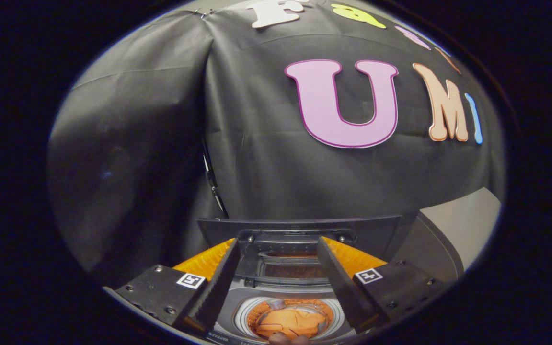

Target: Put the clothes into the washing machine and then close the washing machine lid.

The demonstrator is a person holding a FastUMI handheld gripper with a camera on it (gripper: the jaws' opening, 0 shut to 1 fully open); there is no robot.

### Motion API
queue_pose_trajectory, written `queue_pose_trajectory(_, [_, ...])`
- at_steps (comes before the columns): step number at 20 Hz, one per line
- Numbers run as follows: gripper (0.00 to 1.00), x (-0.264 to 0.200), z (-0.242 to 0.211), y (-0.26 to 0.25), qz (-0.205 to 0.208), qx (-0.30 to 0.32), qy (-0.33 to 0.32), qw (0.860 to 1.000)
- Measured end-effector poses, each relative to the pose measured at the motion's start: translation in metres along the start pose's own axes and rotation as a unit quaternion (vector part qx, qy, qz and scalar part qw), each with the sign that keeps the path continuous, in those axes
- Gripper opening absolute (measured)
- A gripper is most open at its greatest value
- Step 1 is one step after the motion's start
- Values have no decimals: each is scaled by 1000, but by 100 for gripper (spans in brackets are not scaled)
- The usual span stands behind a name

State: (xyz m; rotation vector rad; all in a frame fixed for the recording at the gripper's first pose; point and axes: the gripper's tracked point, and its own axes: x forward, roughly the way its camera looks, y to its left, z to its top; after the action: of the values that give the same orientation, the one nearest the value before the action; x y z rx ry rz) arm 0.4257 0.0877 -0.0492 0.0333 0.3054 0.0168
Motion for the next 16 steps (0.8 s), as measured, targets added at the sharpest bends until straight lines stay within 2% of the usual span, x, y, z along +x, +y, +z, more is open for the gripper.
queue_pose_trajectory(16, [98, 44, 23, -12, -30, 4, -23, 999])
